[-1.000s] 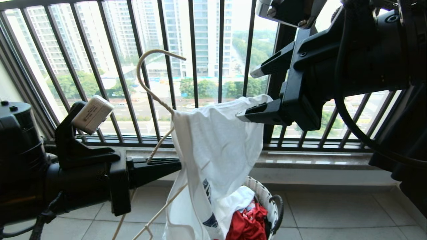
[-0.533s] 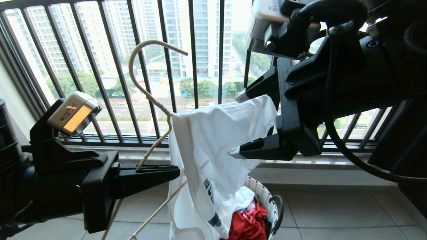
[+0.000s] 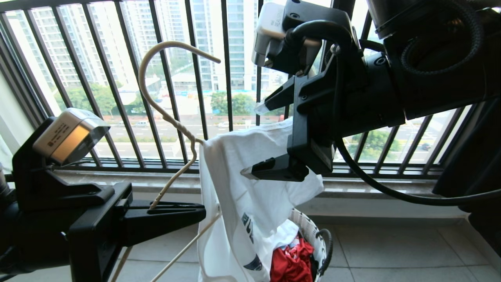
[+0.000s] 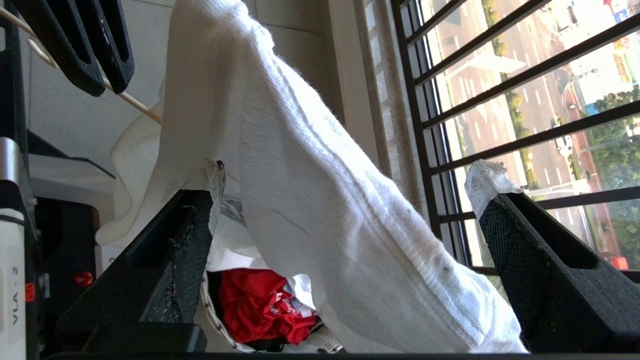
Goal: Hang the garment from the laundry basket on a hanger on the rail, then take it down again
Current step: Hang the clothes on the clothes rack
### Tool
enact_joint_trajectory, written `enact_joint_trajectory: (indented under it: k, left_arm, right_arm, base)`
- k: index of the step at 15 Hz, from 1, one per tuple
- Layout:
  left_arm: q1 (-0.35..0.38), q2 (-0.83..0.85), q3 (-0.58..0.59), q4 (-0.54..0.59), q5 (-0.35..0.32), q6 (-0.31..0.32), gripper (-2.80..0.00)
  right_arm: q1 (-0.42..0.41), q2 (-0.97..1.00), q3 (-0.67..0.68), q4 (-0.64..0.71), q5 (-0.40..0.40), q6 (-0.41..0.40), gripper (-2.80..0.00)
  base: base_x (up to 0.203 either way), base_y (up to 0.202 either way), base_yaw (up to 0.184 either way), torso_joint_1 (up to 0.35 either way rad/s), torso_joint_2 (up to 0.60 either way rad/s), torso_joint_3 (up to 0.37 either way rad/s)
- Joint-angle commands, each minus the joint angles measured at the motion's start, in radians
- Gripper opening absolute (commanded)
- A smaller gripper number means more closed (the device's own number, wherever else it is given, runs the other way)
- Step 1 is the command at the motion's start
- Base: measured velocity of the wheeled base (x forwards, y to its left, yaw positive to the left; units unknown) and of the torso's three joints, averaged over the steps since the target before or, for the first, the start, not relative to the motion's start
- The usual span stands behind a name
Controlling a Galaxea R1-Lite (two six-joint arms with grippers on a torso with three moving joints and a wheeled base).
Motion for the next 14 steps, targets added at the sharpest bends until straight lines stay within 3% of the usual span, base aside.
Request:
enact_joint_trajectory:
  k: [1, 6, 7, 8, 14]
  left_arm:
    - [0.0, -0.015, 0.001, -0.007, -0.003, 0.0, -2.8]
    - [0.001, -0.05, 0.009, -0.004, -0.042, 0.009, -2.8]
    - [0.001, -0.058, 0.011, -0.009, -0.042, 0.009, -2.8]
    - [0.003, -0.064, 0.017, -0.013, -0.04, 0.009, -2.8]
    - [0.018, -0.072, 0.014, -0.014, -0.037, 0.01, -2.8]
  right_arm:
    - [0.006, 0.027, 0.0, 0.001, 0.003, -0.004, 0.0]
    - [0.038, 0.038, -0.001, -0.022, 0.009, -0.004, 0.0]
    - [0.038, 0.038, -0.001, -0.022, 0.009, -0.004, -1.29]
    - [0.037, 0.038, -0.001, -0.022, 0.01, -0.004, -2.8]
    - [0.037, 0.03, -0.001, -0.022, 0.01, -0.002, -2.8]
  base:
    - [0.0, 0.0, 0.0, 0.0, 0.0, 0.0]
    - [0.0, 0.0, 0.0, 0.0, 0.0, 0.0]
    - [0.0, 0.0, 0.0, 0.0, 0.0, 0.0]
    - [0.0, 0.0, 0.0, 0.0, 0.0, 0.0]
    - [0.0, 0.0, 0.0, 0.0, 0.0, 0.0]
